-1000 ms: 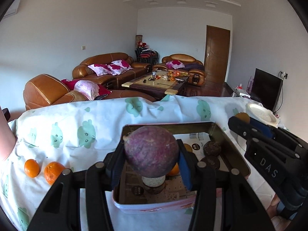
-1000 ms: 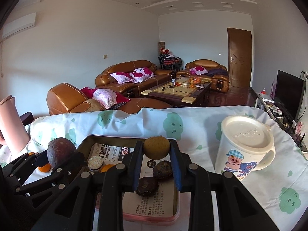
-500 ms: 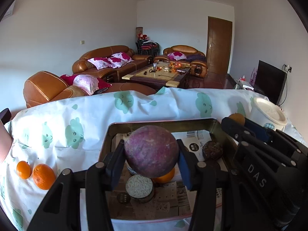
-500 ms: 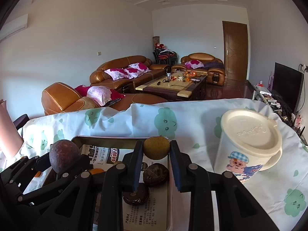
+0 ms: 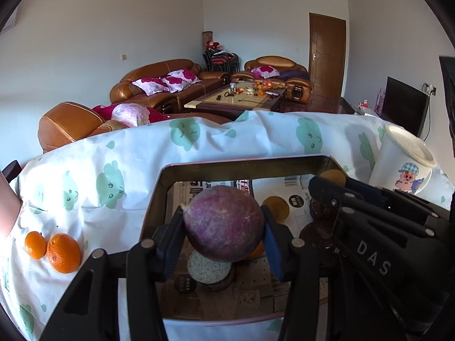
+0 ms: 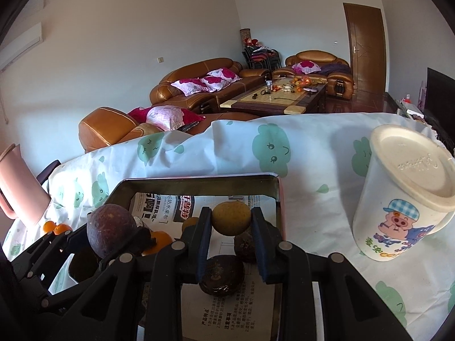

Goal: Organize fruits
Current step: 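Carry the purple-red fruit over the tin with the left tool while the right tool carries the tan fruit, then open the left tool to drop the purple-red fruit while the right tool releases the tan fruit into the tin, then move both open tools back toward the two remaining oranges, then grasp an orange with the right tool while the left tool grasps the other orange, then carry both oranges over the tin with the right and left tools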

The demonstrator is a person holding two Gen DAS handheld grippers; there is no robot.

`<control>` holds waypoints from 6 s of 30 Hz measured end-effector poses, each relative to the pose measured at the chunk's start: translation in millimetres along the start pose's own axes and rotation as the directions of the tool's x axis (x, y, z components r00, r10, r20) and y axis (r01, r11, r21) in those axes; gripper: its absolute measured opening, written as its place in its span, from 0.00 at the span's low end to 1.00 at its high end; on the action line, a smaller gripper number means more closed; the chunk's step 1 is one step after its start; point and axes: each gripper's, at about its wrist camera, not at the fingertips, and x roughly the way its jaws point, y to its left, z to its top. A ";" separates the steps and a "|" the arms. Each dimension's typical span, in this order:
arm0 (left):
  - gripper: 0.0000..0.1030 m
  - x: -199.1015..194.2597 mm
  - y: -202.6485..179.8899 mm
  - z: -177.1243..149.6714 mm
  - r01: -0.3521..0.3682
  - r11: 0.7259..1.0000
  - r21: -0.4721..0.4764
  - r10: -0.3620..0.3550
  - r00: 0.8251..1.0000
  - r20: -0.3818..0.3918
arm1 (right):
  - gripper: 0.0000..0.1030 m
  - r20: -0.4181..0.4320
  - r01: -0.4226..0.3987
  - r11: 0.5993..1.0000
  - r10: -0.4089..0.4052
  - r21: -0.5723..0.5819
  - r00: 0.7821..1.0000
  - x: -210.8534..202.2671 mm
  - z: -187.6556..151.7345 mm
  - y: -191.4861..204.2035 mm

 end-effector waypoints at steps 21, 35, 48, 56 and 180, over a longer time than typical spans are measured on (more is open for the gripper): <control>1.00 -64.9 22.2 -12.9 -0.129 0.992 -0.013 0.129 0.972 0.198 | 0.65 0.224 0.018 1.000 -0.020 0.012 0.974 -41.4 -2.4 8.0; 1.00 -70.9 44.0 -24.5 -0.170 0.982 -0.077 0.183 0.958 0.222 | 0.66 0.316 0.105 0.992 -0.080 -0.064 0.945 -58.2 -19.4 33.2; 1.00 -86.8 43.6 -35.1 -0.146 0.988 -0.042 0.152 0.960 0.236 | 0.69 0.342 0.151 0.987 -0.123 -0.057 0.932 -78.2 -36.5 43.4; 1.00 -96.7 44.9 -41.4 -0.131 0.991 -0.017 0.131 0.962 0.240 | 0.69 0.354 0.184 0.980 -0.148 -0.070 0.923 -90.4 -47.5 55.4; 0.34 -91.5 52.4 -38.2 -0.074 0.997 -0.034 0.078 0.988 0.130 | 0.47 0.240 0.122 0.985 -0.090 -0.121 0.967 -103.1 -58.0 52.8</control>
